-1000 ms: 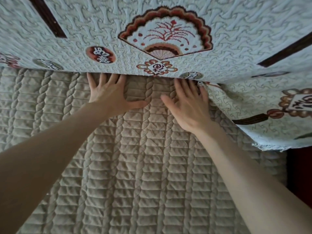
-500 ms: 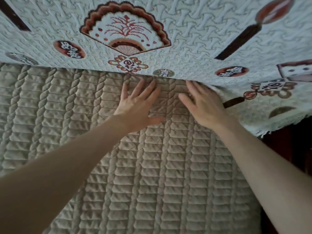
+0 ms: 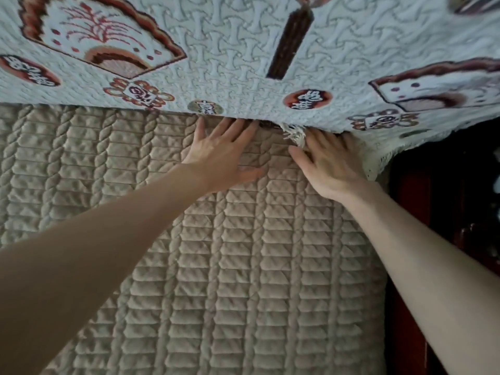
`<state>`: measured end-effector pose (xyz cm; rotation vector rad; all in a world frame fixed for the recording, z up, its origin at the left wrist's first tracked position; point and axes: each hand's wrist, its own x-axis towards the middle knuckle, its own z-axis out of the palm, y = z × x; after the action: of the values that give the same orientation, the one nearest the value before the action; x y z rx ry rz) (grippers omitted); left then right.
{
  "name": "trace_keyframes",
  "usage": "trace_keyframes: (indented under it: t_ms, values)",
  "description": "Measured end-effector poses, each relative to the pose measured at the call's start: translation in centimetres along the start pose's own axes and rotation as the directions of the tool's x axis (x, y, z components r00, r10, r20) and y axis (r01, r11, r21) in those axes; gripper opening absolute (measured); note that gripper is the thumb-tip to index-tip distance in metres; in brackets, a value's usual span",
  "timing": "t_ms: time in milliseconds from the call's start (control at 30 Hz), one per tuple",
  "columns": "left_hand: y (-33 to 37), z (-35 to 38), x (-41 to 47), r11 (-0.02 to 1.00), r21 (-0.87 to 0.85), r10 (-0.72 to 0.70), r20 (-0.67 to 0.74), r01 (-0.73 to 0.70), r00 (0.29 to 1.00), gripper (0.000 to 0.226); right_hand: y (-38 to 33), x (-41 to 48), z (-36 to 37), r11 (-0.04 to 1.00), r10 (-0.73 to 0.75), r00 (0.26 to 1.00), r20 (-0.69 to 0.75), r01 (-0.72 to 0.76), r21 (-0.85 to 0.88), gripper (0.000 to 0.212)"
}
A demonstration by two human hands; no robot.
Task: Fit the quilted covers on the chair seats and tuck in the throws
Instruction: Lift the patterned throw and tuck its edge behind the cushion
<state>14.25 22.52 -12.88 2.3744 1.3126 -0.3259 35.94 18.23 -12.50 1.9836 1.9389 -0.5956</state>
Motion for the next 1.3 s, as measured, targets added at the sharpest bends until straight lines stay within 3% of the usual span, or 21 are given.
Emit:
trace_keyframes:
  t_ms: [167, 367, 500, 700, 833, 967, 1067, 1133, 1233, 1300]
  values:
    - [1.2, -0.9, 3.2, 0.996, -0.008, -0.087, 0.105, 0.088, 0.991, 0.103, -3.1, -3.5, 1.1, 0.997, 0.036, 0.98, -0.198, -0.021, 0.079, 0.082]
    - [1.9, 0.3, 2.1, 0.999, 0.001, -0.039, -0.016, 0.039, 0.999, 0.102, 1.3, -1.5, 0.6, 0.992, 0.005, 0.998, -0.069, 0.004, 0.125, 0.075]
    - [3.0, 0.6, 1.1, 0.999, 0.022, 0.046, 0.026, -0.047, 0.999, 0.097, 4.0, 0.3, -0.5, 0.998, -0.022, 0.999, 0.04, 0.019, 0.057, 0.063]
    - [4.3, -0.9, 4.1, 1.0, 0.028, 0.012, 0.088, -0.014, 0.996, 0.097, 2.1, -3.5, 1.2, 0.988, -0.015, 0.973, -0.231, 0.049, 0.145, 0.071]
    - [5.5, -0.5, 3.8, 1.0, 0.016, -0.012, 0.05, 0.011, 0.999, 0.098, 2.7, -5.3, 2.4, 0.966, -0.016, 0.996, -0.09, 0.038, 0.255, 0.079]
    - [7.1, 0.4, 2.1, 0.995, 0.042, 0.086, 0.084, -0.089, 0.993, 0.1, 5.6, -1.6, 0.9, 0.966, -0.014, 0.999, -0.044, 0.025, 0.258, 0.076]
    - [7.7, 0.3, 2.8, 0.994, 0.049, 0.092, 0.112, -0.098, 0.989, 0.099, 7.4, 0.3, -0.3, 0.96, 0.04, 0.997, 0.072, -0.058, 0.274, 0.062]
    - [8.0, 0.0, 3.7, 0.994, 0.058, 0.084, 0.133, -0.093, 0.987, 0.099, 7.3, -0.4, -0.1, 0.959, 0.032, 0.999, 0.025, -0.037, 0.28, 0.062]
    - [8.5, -0.4, 4.9, 0.996, 0.062, 0.06, 0.137, -0.069, 0.989, 0.098, 5.6, -3.6, 0.9, 0.958, 0.021, 0.988, -0.152, 0.023, 0.285, 0.08]
    - [8.7, -0.3, 5.0, 0.996, 0.07, 0.046, 0.124, -0.055, 0.991, 0.096, 4.4, -5.4, 1.6, 0.953, 0.011, 0.993, -0.115, 0.025, 0.301, 0.08]
